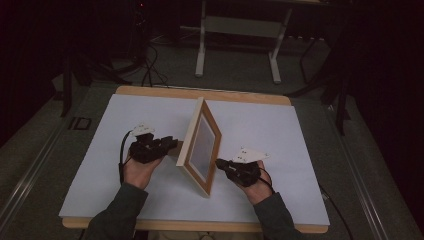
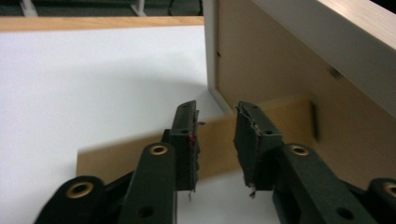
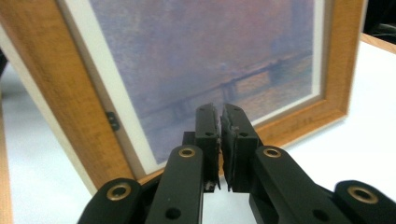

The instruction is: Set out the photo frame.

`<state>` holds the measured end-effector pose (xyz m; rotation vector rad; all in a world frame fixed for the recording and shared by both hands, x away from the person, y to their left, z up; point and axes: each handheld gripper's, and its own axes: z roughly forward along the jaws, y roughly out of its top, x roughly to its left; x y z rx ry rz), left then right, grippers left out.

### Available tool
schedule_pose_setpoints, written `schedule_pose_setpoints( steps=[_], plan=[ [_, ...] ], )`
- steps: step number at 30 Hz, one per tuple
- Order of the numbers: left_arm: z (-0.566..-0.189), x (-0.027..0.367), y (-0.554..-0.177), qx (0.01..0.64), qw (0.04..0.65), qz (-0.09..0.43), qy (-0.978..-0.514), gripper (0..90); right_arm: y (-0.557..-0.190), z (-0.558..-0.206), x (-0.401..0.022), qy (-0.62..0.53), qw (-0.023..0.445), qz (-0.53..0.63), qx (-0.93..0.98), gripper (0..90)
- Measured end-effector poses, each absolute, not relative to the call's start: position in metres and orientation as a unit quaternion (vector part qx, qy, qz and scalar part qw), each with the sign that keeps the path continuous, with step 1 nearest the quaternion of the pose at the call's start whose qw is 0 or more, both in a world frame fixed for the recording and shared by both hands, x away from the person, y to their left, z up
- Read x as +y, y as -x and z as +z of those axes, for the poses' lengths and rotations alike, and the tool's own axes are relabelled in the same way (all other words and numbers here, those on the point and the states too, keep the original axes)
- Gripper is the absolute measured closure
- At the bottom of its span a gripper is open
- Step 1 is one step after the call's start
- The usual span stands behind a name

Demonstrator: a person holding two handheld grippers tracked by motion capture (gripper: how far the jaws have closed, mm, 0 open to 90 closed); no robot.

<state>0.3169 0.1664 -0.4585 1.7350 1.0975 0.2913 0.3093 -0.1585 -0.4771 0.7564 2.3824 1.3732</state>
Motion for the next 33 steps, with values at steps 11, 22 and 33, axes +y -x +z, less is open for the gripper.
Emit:
schedule_pose_setpoints(
  steps=[11,22,33],
  plan=[
    [-0.465,0.162,-0.274,0.451,0.511,0.115,-0.722,54.0,-0.313,-0.476,-0.163,-0.274,0.151,0.475,0.822,77.8],
    [-0.478,0.156,-0.251,0.423,0.51,0.091,-0.743,49.2,-0.313,-0.476,-0.165,-0.281,0.157,0.474,0.82,72.1],
    [-0.479,0.133,-0.242,0.388,0.509,0.087,-0.764,39.9,-0.313,-0.477,-0.162,-0.281,0.157,0.475,0.819,70.4]
  ],
)
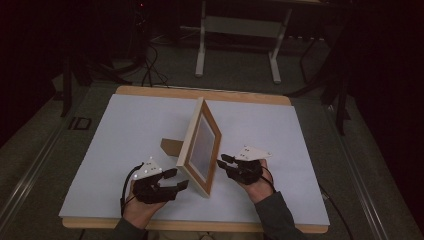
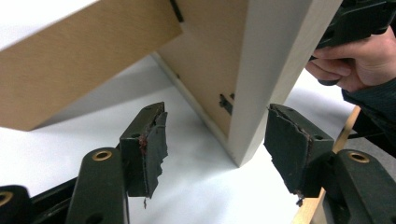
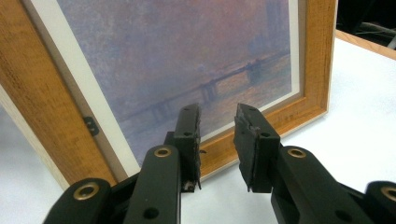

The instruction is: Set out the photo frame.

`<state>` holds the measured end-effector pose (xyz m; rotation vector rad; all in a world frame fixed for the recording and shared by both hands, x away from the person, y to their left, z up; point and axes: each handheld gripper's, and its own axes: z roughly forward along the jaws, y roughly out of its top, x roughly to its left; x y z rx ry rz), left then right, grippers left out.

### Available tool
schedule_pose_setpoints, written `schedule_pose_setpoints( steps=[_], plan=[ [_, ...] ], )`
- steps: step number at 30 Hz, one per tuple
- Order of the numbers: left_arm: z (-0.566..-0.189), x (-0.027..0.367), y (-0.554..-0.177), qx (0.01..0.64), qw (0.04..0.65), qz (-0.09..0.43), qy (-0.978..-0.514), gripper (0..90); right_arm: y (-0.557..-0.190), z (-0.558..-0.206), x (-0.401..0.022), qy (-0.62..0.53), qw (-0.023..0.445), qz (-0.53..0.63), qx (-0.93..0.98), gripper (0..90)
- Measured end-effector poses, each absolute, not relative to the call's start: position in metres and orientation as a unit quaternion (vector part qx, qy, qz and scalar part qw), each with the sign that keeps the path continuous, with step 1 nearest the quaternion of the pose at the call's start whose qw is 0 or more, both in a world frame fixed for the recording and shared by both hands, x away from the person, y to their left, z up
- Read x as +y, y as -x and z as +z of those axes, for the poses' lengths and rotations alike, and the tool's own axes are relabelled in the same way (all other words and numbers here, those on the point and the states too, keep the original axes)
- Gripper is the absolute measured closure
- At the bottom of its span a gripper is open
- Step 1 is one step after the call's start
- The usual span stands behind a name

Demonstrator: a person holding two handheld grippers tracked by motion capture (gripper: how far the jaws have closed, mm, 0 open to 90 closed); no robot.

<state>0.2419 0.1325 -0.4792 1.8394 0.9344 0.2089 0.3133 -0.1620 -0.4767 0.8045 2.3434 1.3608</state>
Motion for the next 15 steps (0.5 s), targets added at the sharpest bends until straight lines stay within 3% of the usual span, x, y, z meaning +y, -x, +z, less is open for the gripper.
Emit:
schedule_pose_setpoints(
  steps=[10,15],
  plan=[
    [-0.474,0.1,-0.247,0.384,0.519,0.089,-0.759,35.7,-0.313,-0.479,-0.162,-0.283,0.156,0.477,0.817,70.1],
    [-0.474,0.087,-0.25,0.399,0.517,0.099,-0.751,39.6,-0.313,-0.479,-0.164,-0.284,0.158,0.478,0.816,69.8]
  ],
)
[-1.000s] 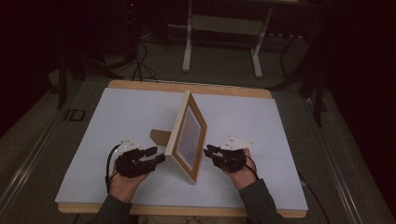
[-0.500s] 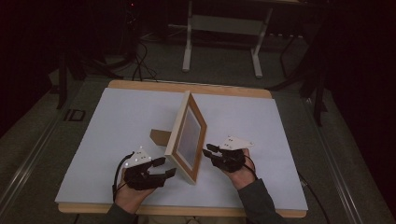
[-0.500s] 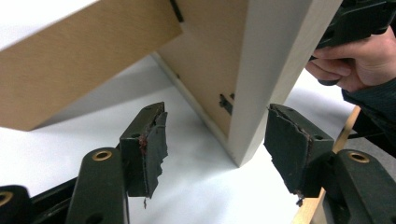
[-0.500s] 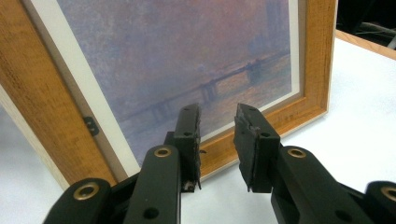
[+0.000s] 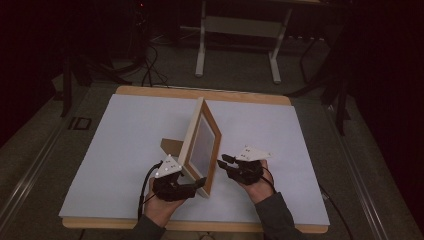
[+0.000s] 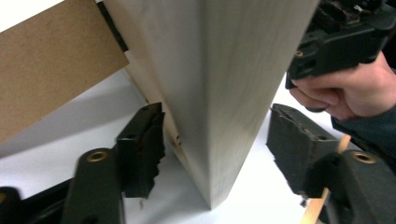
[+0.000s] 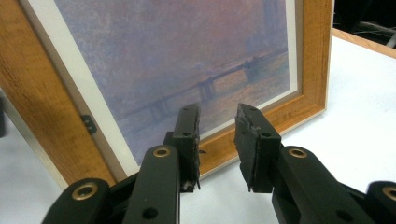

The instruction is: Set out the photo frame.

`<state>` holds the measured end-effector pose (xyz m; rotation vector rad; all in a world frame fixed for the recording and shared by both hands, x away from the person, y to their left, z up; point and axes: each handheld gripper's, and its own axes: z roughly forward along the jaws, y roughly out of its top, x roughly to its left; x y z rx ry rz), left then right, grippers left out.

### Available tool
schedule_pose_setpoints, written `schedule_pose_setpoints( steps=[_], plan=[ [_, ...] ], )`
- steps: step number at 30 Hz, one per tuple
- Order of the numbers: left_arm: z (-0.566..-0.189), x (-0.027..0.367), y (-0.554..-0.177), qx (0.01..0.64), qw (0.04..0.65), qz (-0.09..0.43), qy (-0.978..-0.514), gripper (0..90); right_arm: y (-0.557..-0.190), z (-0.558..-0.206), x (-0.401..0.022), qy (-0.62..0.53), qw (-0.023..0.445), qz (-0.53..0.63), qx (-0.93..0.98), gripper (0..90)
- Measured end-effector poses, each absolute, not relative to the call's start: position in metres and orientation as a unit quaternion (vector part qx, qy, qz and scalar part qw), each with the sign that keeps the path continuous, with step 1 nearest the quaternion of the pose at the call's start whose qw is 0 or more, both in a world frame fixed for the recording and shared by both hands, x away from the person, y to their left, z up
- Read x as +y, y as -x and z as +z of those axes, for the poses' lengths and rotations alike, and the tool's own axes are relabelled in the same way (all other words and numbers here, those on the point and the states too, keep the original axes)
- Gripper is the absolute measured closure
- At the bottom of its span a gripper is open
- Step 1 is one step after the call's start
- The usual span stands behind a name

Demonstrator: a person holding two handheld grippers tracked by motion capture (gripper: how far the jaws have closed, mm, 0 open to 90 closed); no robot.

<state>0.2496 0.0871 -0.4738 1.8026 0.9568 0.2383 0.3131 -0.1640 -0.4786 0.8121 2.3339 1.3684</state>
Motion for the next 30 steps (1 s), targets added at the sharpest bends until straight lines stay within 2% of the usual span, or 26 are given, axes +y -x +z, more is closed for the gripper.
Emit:
schedule_pose_setpoints(
  steps=[8,16,30],
  plan=[
    [-0.476,0.082,-0.254,0.433,0.519,0.107,-0.73,53.6,-0.313,-0.479,-0.165,-0.287,0.16,0.478,0.815,69.7],
    [-0.474,0.083,-0.256,0.43,0.51,0.108,-0.737,55.6,-0.314,-0.48,-0.165,-0.287,0.163,0.474,0.816,69.4],
    [-0.471,0.102,-0.279,0.409,0.499,0.068,-0.761,63.4,-0.316,-0.478,-0.172,-0.293,0.169,0.477,0.811,68.9]
  ],
)
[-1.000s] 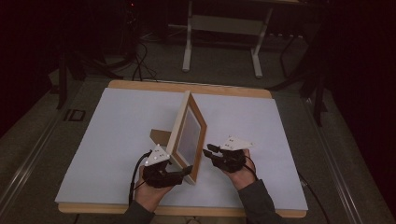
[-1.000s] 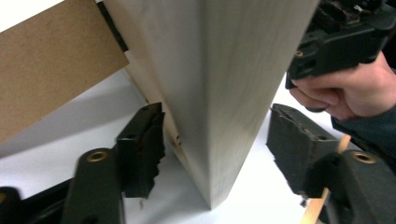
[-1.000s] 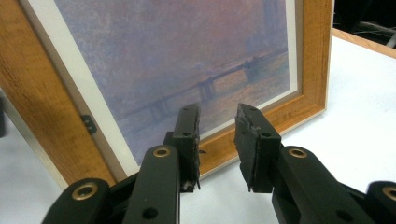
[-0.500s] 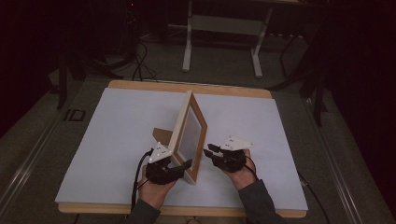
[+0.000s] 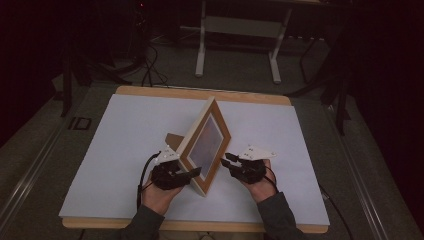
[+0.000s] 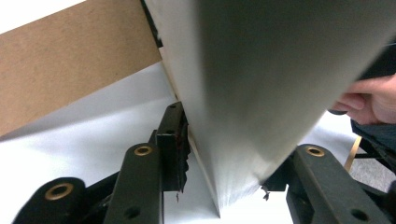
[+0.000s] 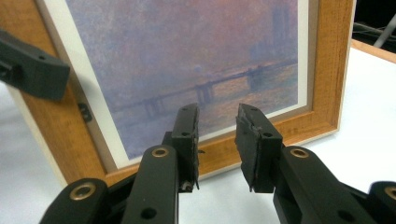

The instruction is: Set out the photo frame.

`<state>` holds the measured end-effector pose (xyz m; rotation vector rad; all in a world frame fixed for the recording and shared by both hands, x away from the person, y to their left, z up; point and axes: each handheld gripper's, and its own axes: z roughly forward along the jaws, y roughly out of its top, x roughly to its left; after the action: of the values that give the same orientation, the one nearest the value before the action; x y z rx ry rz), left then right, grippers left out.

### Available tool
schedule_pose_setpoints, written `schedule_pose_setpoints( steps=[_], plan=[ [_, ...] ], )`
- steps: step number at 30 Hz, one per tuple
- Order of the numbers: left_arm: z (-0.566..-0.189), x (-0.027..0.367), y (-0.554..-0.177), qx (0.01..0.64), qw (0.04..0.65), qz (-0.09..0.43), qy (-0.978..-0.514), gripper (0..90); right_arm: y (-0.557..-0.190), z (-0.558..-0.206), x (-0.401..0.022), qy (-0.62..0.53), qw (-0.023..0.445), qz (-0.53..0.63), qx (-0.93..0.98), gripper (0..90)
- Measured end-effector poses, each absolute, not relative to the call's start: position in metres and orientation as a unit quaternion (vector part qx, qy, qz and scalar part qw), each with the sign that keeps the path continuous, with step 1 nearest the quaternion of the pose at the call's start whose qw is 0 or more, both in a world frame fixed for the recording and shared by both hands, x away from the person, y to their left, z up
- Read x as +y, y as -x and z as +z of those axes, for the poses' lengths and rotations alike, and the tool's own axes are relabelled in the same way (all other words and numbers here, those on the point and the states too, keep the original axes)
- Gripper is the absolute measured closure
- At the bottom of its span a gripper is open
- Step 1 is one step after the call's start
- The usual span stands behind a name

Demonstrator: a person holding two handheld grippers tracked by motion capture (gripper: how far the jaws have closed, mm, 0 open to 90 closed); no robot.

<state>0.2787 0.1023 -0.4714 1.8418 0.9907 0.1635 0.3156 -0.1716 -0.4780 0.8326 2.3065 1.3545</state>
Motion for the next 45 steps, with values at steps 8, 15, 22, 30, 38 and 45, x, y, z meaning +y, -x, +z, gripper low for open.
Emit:
schedule_pose_setpoints(
  steps=[8,15,22,30,38,45],
  plan=[
    [-0.469,0.124,-0.299,0.399,0.499,0.054,-0.767,68.3,-0.317,-0.475,-0.179,-0.299,0.185,0.474,0.807,68.9],
    [-0.469,0.138,-0.317,0.37,0.501,0.029,-0.782,68.6,-0.319,-0.474,-0.185,-0.306,0.189,0.473,0.804,69.0],
    [-0.471,0.152,-0.341,0.338,0.506,-0.019,-0.793,69.5,-0.319,-0.474,-0.19,-0.31,0.192,0.473,0.802,68.7],
    [-0.468,0.163,-0.364,0.303,0.489,-0.056,-0.816,69.7,-0.32,-0.473,-0.194,-0.315,0.194,0.475,0.798,68.5],
    [-0.467,0.17,-0.375,0.278,0.48,-0.075,-0.829,69.8,-0.32,-0.474,-0.196,-0.318,0.193,0.474,0.798,68.4],
    [-0.469,0.178,-0.382,0.259,0.484,-0.095,-0.83,69.9,-0.321,-0.474,-0.196,-0.318,0.193,0.473,0.798,68.3]
  ],
)
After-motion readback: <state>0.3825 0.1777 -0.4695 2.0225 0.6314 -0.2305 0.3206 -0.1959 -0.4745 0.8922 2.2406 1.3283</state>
